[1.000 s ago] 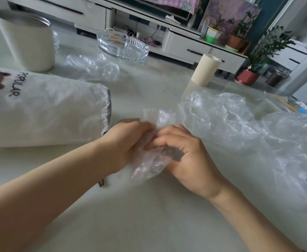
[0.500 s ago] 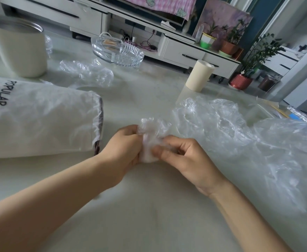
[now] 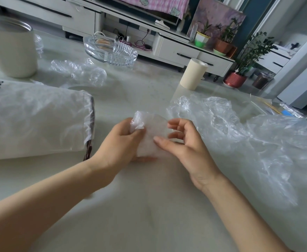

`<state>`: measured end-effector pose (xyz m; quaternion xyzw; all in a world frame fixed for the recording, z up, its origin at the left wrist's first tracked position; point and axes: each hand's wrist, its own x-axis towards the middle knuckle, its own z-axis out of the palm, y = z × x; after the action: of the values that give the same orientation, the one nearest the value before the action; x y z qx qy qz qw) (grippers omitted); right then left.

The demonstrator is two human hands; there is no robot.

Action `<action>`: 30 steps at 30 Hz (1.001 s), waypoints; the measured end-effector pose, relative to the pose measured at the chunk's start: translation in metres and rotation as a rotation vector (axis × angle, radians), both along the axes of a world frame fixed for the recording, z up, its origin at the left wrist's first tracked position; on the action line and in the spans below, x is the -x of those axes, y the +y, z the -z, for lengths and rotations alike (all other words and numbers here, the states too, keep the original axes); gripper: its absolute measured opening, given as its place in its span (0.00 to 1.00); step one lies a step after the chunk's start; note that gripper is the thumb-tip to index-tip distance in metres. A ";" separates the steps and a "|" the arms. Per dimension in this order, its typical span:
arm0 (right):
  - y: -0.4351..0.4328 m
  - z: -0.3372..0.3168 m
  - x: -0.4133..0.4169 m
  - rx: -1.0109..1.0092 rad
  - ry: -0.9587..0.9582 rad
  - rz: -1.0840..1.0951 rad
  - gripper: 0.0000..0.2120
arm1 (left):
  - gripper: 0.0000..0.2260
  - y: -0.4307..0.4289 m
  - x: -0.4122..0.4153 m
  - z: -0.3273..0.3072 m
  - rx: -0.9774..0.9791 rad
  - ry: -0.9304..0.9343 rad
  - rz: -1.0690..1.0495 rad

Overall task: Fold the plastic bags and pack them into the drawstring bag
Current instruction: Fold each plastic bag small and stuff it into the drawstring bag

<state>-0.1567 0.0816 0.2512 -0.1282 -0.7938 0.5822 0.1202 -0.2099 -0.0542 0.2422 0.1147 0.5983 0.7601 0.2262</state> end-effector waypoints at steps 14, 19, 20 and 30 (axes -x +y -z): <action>0.003 -0.002 0.003 0.284 0.006 -0.061 0.20 | 0.12 -0.003 -0.002 -0.010 -0.048 -0.209 0.095; 0.007 -0.003 0.001 -0.001 0.072 -0.123 0.28 | 0.10 0.001 0.003 -0.012 -0.125 -0.414 0.016; 0.007 -0.002 0.001 -0.065 0.101 -0.121 0.28 | 0.10 0.000 0.003 -0.012 -0.134 -0.414 0.028; 0.010 -0.005 0.002 0.120 0.170 -0.156 0.13 | 0.05 -0.004 -0.001 -0.007 0.144 0.043 -0.072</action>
<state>-0.1584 0.0920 0.2559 -0.0232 -0.7522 0.6449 0.1333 -0.2085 -0.0585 0.2495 0.0929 0.6599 0.7200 0.1935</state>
